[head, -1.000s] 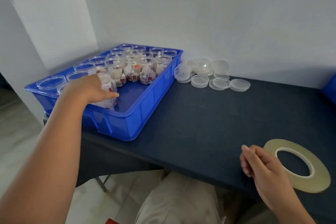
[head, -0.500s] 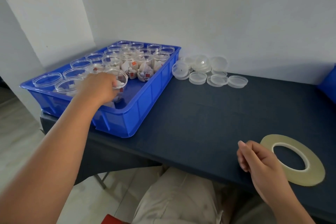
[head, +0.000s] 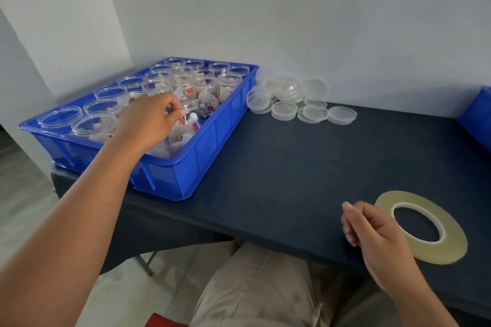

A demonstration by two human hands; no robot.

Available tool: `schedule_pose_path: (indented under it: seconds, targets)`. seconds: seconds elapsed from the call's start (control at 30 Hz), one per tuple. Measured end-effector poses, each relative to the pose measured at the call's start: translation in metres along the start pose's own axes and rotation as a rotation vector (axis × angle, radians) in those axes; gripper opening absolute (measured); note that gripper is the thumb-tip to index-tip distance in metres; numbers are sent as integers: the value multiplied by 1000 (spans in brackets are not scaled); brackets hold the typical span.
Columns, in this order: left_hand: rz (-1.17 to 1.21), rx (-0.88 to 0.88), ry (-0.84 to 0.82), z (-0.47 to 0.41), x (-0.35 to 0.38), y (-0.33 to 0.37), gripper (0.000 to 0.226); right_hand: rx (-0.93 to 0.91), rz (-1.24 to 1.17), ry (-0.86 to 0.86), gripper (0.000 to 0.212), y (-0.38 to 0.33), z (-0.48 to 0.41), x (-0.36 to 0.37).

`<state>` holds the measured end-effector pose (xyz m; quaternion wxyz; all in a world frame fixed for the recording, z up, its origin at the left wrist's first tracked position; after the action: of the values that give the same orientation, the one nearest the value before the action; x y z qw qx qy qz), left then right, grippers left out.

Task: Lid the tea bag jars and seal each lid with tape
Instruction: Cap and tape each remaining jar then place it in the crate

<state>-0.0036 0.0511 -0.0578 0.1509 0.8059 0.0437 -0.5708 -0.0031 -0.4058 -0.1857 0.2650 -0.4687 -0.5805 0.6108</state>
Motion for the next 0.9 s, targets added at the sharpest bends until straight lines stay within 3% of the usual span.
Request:
schedule_pose_path:
  seconds: [0.17, 0.27, 0.47, 0.6, 0.63, 0.73, 0.8, 0.9]
  targets:
    - [11, 166, 324, 10, -41, 34, 15, 19, 9, 3, 50, -2, 1, 0]
    - [112, 282, 368, 12, -60, 61, 13, 33, 7, -4, 47, -6, 1, 2]
    - [462, 554, 47, 29, -28, 156, 14, 61, 27, 43, 48, -3, -3, 3]
    - [462, 741, -133, 60, 32, 211, 9, 32, -59, 26, 98, -2, -14, 11]
    - [470, 782, -166, 67, 44, 222, 10, 12, -58, 23, 100, -3, -16, 13]
    - [549, 905, -235, 77, 69, 240, 13, 16, -7, 104, 78, -5, -18, 12]
    - [738, 900, -338, 72, 79, 241, 13, 29, 0, 166, 70, -5, -17, 11]
    - [1069, 606, -472, 31, 99, 228, 18, 19, 52, 203, 69, -4, -15, 12]
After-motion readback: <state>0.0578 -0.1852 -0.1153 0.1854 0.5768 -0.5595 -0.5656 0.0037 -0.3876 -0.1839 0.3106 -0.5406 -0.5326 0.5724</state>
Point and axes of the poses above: each hand's wrist, its own z-axis away from the middle knuckle, its own x-axis out of the palm, y = z × x, the point moved 4 cm from there along -z, towards the middle knuckle, and after that the axes turned 11 degrees about -y, right-handed, at the moved point
